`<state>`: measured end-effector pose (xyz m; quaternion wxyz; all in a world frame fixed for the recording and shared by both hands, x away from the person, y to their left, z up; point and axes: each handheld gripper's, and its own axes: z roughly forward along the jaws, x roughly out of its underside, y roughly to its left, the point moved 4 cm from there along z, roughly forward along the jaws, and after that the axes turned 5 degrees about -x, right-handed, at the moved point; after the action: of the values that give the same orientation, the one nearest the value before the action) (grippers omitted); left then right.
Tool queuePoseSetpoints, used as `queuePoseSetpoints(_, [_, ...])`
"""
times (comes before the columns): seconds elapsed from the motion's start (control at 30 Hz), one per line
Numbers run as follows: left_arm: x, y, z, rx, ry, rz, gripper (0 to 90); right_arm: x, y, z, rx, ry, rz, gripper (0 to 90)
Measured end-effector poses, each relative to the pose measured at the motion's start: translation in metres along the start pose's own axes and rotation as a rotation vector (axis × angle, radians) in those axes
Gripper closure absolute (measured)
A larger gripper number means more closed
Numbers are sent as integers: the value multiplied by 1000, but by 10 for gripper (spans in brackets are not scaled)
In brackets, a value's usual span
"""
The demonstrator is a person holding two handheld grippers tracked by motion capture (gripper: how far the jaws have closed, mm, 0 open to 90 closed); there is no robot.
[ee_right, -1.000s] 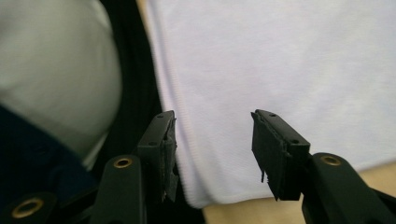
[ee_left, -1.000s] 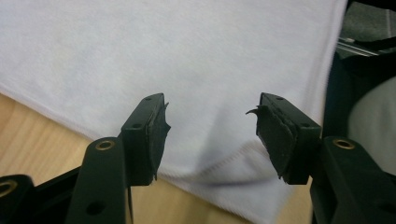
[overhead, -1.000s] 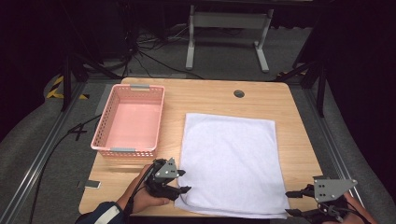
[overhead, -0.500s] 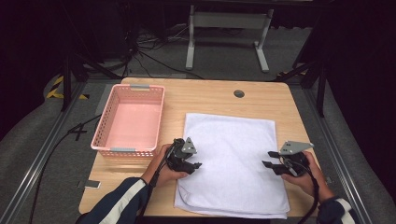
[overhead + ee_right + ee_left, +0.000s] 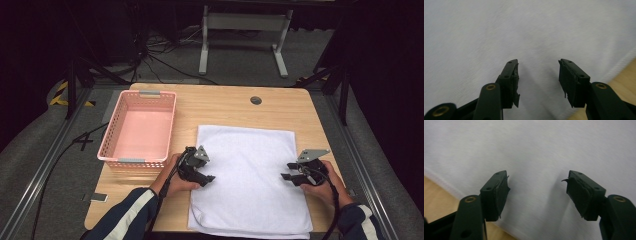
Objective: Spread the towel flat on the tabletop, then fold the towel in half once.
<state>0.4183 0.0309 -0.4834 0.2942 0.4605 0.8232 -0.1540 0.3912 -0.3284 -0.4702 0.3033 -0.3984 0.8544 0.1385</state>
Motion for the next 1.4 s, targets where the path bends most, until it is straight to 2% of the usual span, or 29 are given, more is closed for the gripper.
queuePoseSetpoints(0.03, [0,0,0,0,0,0,298,0,0,0,0,0,0,504])
queuePoseSetpoints(0.07, [-4,4,2,-29,-3,-27,284,-5,-9,-3,39,-34,28,496])
queuePoseSetpoints(0.1, [-8,9,4,-56,-12,-29,274,-8,-14,-5,60,-43,40,491])
queuePoseSetpoints(0.13, [-12,13,6,-74,-13,-53,274,-8,-14,-5,60,-43,40,491])
queuePoseSetpoints(0.2, [-21,25,10,-126,-27,-77,245,-15,-24,-7,107,-54,59,493])
queuePoseSetpoints(0.23, [-24,30,12,-136,-34,-101,248,-19,-29,-8,120,-60,61,494])
queuePoseSetpoints(0.27, [-28,39,14,-140,-53,-148,249,-21,-33,-9,135,-64,67,498])
queuePoseSetpoints(0.3, [-31,46,17,-158,-59,-205,247,-25,-43,-9,164,-71,82,498])
queuePoseSetpoints(0.33, [-34,48,21,-173,-58,-232,257,-27,-52,-8,175,-83,115,497])
queuePoseSetpoints(0.37, [-36,50,24,-199,-45,-231,259,-28,-59,-6,178,-83,139,497])
queuePoseSetpoints(0.4, [-36,50,24,-199,-45,-231,259,-28,-59,-6,178,-83,139,497])
queuePoseSetpoints(0.43, [-39,51,32,-214,-40,-252,262,-29,-70,-3,208,-81,159,499])
queuePoseSetpoints(0.5, [-41,52,34,-221,-38,-246,261,-29,-75,-1,218,-85,168,498])
queuePoseSetpoints(0.57, [-41,57,36,-279,-33,-262,277,-30,-82,4,212,-89,215,517])
queuePoseSetpoints(0.6, [-39,59,37,-266,-33,-282,316,-29,-85,9,207,-86,227,510])
queuePoseSetpoints(0.7, [-35,63,39,-243,-50,-293,345,-27,-85,20,196,-70,243,511])
queuePoseSetpoints(0.73, [-35,63,39,-244,-46,-276,355,-26,-85,22,194,-62,238,506])
queuePoseSetpoints(0.8, [-33,59,39,-249,-62,-272,372,-23,-83,28,191,-40,230,510])
queuePoseSetpoints(0.87, [-31,55,39,-242,-77,-263,410,-21,-81,28,188,-51,249,518])
queuePoseSetpoints(1.0, [-29,45,36,-212,-83,-242,427,-11,-76,21,186,-54,246,529])
queuePoseSetpoints(1.03, [-27,34,35,-178,-82,-194,427,-8,-73,17,186,-45,243,530])
queuePoseSetpoints(1.07, [-27,30,35,-168,-81,-174,427,-4,-71,14,188,-42,241,532])
queuePoseSetpoints(1.13, [-27,26,34,-153,-78,-168,427,2,-67,8,194,-25,227,533])
queuePoseSetpoints(1.17, [-27,23,33,-136,-66,-150,427,2,-67,8,194,-25,227,533])
queuePoseSetpoints(1.2, [-27,18,32,-112,-66,-149,425,5,-65,5,195,-18,218,532])
queuePoseSetpoints(1.27, [-28,13,32,-75,-59,-139,403,14,-62,-3,183,-8,228,529])
queuePoseSetpoints(1.33, [-30,13,33,-80,-68,-136,382,20,-62,-8,171,-7,236,514])
queuePoseSetpoints(1.4, [-33,19,34,-93,-76,-177,338,23,-65,-11,158,-14,247,484])
